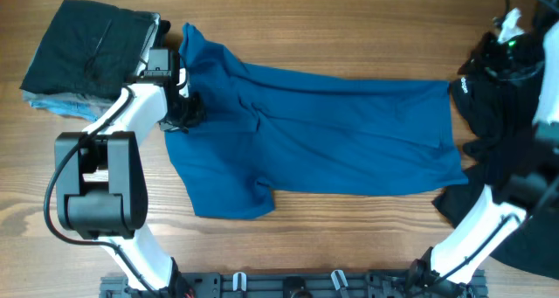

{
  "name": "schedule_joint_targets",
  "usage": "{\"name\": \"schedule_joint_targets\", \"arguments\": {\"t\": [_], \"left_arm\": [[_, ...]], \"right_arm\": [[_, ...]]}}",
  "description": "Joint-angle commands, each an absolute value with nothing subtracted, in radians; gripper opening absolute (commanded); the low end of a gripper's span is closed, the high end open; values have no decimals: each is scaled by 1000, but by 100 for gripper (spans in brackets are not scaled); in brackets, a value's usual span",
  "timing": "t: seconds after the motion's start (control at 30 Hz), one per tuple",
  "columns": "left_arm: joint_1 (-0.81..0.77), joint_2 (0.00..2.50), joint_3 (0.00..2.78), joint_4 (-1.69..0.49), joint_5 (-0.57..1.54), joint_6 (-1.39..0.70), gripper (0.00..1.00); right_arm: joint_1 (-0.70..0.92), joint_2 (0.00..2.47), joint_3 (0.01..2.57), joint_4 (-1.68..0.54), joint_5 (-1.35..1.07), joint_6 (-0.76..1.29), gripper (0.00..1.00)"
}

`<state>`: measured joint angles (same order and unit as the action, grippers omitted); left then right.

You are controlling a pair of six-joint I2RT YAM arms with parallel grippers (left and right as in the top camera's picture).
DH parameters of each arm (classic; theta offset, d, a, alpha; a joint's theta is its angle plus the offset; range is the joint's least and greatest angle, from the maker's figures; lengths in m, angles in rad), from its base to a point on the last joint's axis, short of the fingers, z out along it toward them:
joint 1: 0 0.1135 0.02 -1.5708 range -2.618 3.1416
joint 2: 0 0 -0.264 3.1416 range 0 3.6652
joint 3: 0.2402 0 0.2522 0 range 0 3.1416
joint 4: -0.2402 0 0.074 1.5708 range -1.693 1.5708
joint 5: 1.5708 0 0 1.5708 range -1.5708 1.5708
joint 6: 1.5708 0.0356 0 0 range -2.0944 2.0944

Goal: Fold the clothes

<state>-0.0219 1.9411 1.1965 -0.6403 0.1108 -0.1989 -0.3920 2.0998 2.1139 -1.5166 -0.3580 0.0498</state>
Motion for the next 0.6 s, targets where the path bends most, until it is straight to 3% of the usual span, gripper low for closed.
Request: {"name": "schedule_joint_targets", "arguments": {"t": [0.0,0.17,0.37,0.5,0.57], "left_arm": [[17,2015,1140,-750,-40,-303,4],[164,2008,1135,-909,-60,-326,4],[212,1971,1137,-921,29,-284,4],[208,1963,1137,-907,29,-284,4],[208,1963,1137,-904,29,-282,4]], "right_arm": [[-398,1983,2120,-1567,-296,105,35],[-392,1987,2045,-1573,-270,99,35],[-332,1988,1779,-1310,-398,-16,39],[-265,1990,1596,-1044,-393,-22,27],[-242,1990,1513,-921,-370,36,14]]}}
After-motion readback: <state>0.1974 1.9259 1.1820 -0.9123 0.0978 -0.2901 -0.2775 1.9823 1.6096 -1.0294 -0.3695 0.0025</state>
